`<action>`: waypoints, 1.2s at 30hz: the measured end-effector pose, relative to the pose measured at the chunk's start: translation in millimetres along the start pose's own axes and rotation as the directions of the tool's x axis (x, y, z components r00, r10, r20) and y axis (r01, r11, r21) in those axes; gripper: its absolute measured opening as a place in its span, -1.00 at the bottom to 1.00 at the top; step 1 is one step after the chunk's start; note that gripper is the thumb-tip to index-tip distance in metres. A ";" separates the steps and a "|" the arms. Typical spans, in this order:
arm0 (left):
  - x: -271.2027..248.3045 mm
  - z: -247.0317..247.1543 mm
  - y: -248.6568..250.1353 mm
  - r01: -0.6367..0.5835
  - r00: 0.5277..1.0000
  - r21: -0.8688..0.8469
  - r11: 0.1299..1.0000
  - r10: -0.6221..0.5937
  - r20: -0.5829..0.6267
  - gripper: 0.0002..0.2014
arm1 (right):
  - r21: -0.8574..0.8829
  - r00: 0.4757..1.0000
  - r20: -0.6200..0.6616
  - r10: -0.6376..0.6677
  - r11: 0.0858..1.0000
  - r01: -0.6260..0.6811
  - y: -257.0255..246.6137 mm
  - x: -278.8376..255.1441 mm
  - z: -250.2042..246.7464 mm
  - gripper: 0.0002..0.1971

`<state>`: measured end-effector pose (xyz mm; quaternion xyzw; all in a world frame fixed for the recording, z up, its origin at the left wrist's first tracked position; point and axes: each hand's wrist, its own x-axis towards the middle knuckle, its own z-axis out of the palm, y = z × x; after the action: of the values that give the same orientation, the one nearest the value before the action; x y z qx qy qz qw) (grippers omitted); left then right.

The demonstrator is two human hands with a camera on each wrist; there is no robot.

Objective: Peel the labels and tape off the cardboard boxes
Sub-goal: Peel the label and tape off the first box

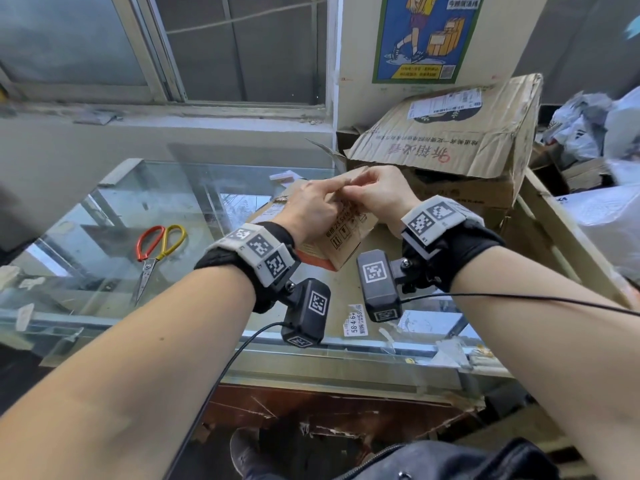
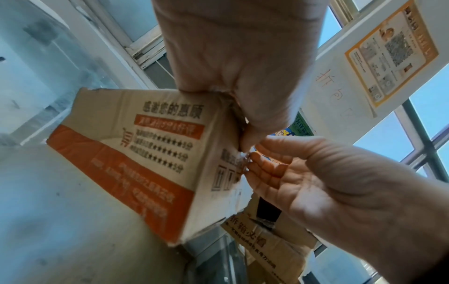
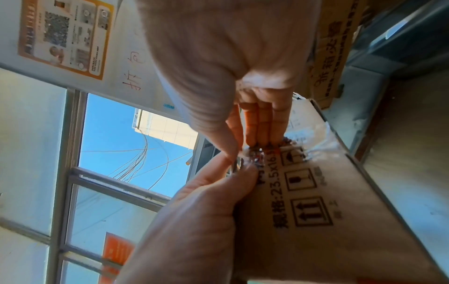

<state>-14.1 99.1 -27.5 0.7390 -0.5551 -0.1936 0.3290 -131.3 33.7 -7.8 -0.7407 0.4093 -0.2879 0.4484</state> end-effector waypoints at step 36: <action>12.9 -8.3 -17.8 0.025 0.994 -0.001 1.000 -0.025 0.110 -0.64 | -0.010 0.963 0.172 0.209 0.978 -0.210 11.7 22.6 -17.0 -0.65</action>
<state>7.6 92.1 -33.1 0.7337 -0.5628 -0.2390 0.2964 -137.6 3.8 -9.6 -0.7134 0.4438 -0.1754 0.5132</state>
